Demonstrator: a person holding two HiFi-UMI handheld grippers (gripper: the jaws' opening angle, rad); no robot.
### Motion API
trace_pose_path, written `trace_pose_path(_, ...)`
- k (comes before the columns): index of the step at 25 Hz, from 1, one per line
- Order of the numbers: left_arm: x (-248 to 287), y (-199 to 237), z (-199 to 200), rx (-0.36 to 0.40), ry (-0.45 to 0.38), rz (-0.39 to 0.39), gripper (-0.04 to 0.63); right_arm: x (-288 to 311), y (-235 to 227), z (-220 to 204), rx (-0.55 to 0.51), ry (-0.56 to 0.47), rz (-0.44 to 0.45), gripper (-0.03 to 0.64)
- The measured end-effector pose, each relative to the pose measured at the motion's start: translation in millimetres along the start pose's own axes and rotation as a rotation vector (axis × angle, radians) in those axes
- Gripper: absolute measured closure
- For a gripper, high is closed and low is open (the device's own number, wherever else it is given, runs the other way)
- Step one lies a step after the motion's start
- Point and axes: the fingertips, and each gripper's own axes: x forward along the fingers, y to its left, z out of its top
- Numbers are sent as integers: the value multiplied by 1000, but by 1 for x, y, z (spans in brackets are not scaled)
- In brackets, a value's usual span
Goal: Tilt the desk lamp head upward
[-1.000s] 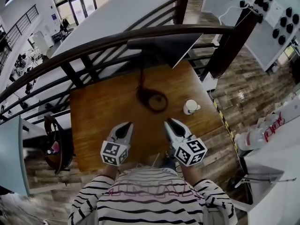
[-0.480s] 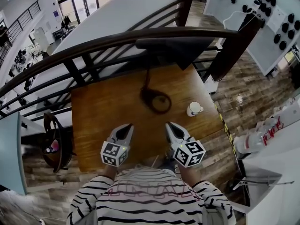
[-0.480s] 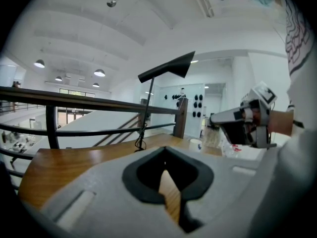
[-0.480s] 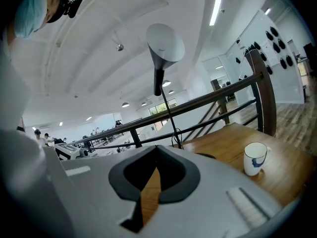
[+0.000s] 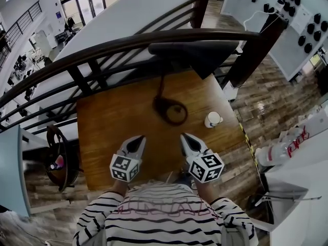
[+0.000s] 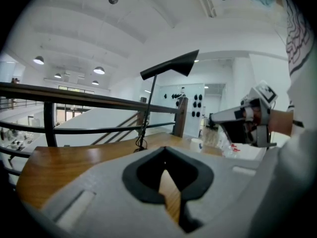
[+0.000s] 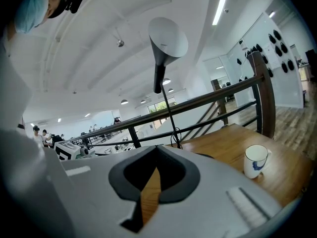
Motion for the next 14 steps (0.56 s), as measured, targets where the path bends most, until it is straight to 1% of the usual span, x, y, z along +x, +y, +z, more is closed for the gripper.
trace_pose_path(14, 31, 13, 5, -13, 19, -23, 592, 24, -18, 11, -5, 25, 0, 617)
